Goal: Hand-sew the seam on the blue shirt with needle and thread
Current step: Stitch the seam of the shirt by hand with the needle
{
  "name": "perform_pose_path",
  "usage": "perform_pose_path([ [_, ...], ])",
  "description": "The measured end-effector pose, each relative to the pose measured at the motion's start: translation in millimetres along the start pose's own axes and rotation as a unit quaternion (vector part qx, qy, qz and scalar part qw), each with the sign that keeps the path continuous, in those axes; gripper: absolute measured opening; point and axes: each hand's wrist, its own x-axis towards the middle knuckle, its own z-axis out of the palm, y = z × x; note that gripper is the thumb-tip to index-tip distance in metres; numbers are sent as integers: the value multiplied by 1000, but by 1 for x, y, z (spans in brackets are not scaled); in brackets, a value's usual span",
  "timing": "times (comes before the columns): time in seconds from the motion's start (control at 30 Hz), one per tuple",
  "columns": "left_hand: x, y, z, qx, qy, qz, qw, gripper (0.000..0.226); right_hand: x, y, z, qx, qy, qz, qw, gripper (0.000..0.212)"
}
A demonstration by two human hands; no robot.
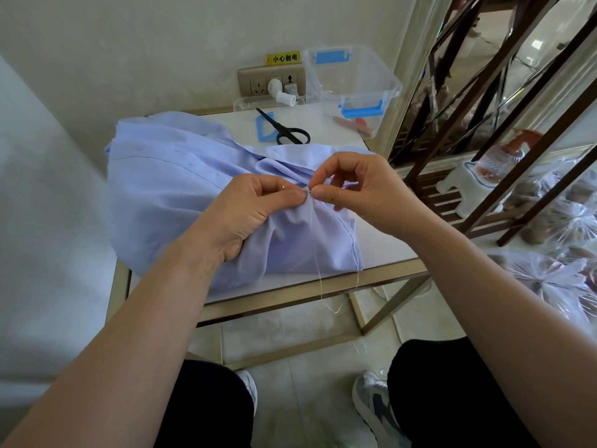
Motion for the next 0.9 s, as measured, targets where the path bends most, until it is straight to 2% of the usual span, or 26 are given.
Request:
perform_pose_path([
  [0.33, 2, -2, 1, 72, 9, 24, 997, 11, 0, -1, 9, -150, 40, -162, 975, 3],
  [0.4, 3, -2, 2, 91, 31, 34, 995, 15, -1, -5, 11, -119, 52, -178, 976, 3],
  [0.43, 4, -3, 2, 97, 47, 37, 993, 18, -2, -8, 12, -62, 36, -168, 983, 2],
  [0.5, 6, -4, 1, 93, 76, 36, 992, 23, -4, -14, 10, 85, -39, -117, 989, 0],
  [0.57, 8, -5, -1, 78, 93, 37, 992, 22, -6, -17, 3, 176, -180, -14, 968, 2],
  [0.6, 9, -6, -1, 73, 99, 37, 992, 20, -8, -18, -1, 189, -287, 56, 938, 3],
  [0.67, 10, -8, -2, 65, 110, 35, 991, 16, -14, -22, -6, 180, -522, 153, 820, 6],
  [0.7, 10, -9, -2, 60, 112, 33, 991, 14, -17, -25, -6, 183, -592, 168, 767, 10],
  [0.73, 11, -9, -2, 56, 113, 32, 992, 13, -19, -27, -7, 190, -617, 168, 744, 12],
  [0.77, 11, -9, -2, 54, 111, 34, 992, 13, -19, -29, -7, 196, -604, 162, 755, 13],
  [0.8, 12, -9, -2, 56, 109, 38, 992, 12, -18, -29, -6, 195, -552, 148, 797, 13],
  [0.87, 11, -8, -1, 60, 100, 44, 992, 12, -13, -27, -2, 164, -363, 119, 909, 11],
  [0.9, 10, -7, 0, 58, 95, 44, 993, 11, -10, -24, -1, 141, -251, 112, 951, 10],
])
